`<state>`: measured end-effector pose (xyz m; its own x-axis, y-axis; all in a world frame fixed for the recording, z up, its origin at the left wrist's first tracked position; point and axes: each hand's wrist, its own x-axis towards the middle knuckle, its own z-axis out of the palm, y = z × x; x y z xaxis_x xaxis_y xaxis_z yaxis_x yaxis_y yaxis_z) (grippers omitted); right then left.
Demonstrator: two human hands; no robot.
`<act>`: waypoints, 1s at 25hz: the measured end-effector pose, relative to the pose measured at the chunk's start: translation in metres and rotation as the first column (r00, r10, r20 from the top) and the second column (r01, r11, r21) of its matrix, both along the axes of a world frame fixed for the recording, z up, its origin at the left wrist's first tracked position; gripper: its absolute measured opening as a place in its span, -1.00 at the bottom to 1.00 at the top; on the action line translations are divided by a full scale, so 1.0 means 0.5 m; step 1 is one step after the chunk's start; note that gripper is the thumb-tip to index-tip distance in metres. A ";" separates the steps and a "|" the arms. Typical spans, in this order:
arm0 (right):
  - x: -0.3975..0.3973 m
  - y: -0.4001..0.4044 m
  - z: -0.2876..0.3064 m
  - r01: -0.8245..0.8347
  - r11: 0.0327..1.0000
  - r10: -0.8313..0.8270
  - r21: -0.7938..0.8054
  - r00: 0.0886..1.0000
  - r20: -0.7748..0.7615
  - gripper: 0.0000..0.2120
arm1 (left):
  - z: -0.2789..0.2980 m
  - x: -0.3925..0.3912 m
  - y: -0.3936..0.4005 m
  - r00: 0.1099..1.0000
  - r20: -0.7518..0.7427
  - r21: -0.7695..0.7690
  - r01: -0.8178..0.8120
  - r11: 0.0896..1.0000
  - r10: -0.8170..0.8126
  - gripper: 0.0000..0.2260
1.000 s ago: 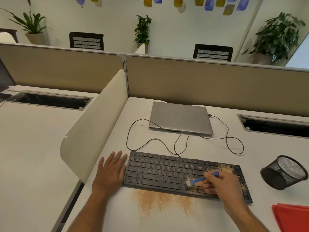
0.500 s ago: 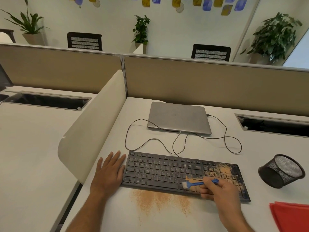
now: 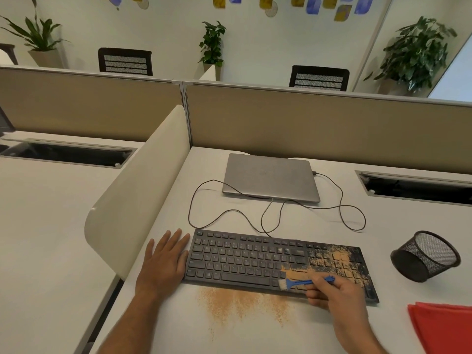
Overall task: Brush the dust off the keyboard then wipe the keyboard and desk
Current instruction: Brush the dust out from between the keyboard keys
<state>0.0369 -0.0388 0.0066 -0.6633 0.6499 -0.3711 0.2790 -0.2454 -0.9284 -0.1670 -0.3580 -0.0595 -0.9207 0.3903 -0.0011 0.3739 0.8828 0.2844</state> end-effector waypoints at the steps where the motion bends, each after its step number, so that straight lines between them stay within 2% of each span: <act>1: 0.000 -0.004 -0.003 -0.028 1.000 0.028 -0.006 1.000 0.006 -0.91 | 0.000 0.000 0.000 1.000 -0.001 0.005 -0.001 1.000 0.001 -0.35; 5: 0.007 0.002 -0.015 0.008 0.998 -0.011 0.066 0.999 0.045 -0.92 | 0.001 0.001 0.000 1.000 0.002 -0.002 -0.001 1.000 0.001 -0.35; 7: 0.008 0.014 -0.011 0.045 0.998 -0.047 0.050 0.998 0.045 -0.92 | 0.001 0.001 0.000 1.000 0.000 -0.004 0.002 1.000 -0.002 -0.35; 10: -0.012 0.019 0.008 0.073 0.997 -0.073 0.012 0.997 0.001 -0.93 | 0.000 0.000 0.000 1.000 0.001 0.003 0.001 1.000 -0.001 -0.35; 13: -0.048 0.015 0.025 0.091 0.992 -0.088 0.086 0.995 -0.040 -0.94 | 0.001 0.000 0.001 1.000 0.002 -0.012 -0.003 1.000 0.003 -0.34; 19: -0.078 0.023 0.013 0.035 0.983 -0.046 0.179 0.997 0.056 -0.95 | -0.001 -0.001 0.000 1.000 0.000 0.002 -0.004 1.000 0.004 -0.35; 25: -0.087 0.031 0.018 0.044 0.992 -0.051 0.115 0.997 0.056 -0.93 | -0.003 -0.001 -0.002 1.000 0.000 0.006 -0.001 1.000 0.001 -0.37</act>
